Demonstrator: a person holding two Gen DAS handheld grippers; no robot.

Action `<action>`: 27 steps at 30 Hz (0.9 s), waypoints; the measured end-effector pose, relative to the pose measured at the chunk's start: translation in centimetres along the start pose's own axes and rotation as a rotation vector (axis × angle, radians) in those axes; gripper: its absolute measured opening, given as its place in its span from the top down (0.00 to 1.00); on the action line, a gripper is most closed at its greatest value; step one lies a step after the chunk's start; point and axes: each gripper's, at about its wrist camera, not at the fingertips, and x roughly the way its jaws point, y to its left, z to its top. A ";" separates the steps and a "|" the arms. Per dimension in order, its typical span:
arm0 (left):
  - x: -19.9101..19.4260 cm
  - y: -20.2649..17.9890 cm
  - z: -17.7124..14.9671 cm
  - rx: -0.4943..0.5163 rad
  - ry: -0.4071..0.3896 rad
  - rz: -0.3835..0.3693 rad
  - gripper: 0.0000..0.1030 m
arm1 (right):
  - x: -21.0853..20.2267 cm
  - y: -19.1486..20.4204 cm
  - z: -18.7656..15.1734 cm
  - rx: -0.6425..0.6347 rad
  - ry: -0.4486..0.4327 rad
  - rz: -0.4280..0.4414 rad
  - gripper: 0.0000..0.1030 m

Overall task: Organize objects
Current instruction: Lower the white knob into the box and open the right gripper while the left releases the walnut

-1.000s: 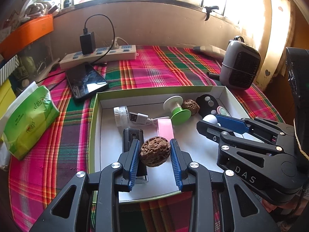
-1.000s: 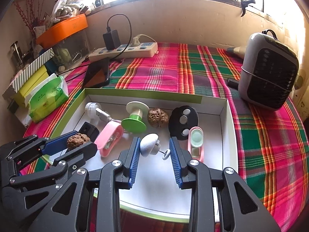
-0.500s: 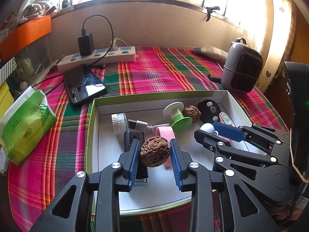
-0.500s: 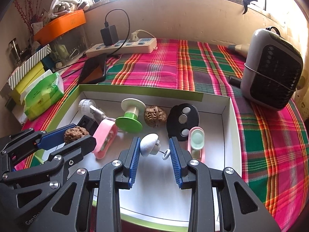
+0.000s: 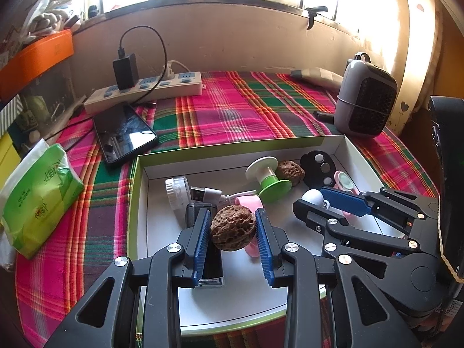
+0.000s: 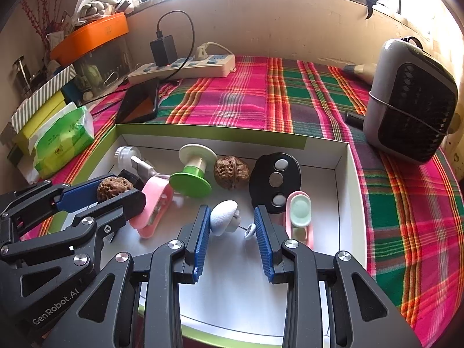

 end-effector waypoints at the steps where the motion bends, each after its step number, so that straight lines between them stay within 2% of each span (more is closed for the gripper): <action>1: 0.0 0.0 0.0 -0.001 0.001 -0.002 0.71 | 0.0 0.0 0.0 0.001 0.001 0.001 0.68; 27: 0.1 0.0 0.0 -0.004 0.003 0.001 0.71 | 0.0 -0.2 0.0 0.022 -0.001 0.004 0.68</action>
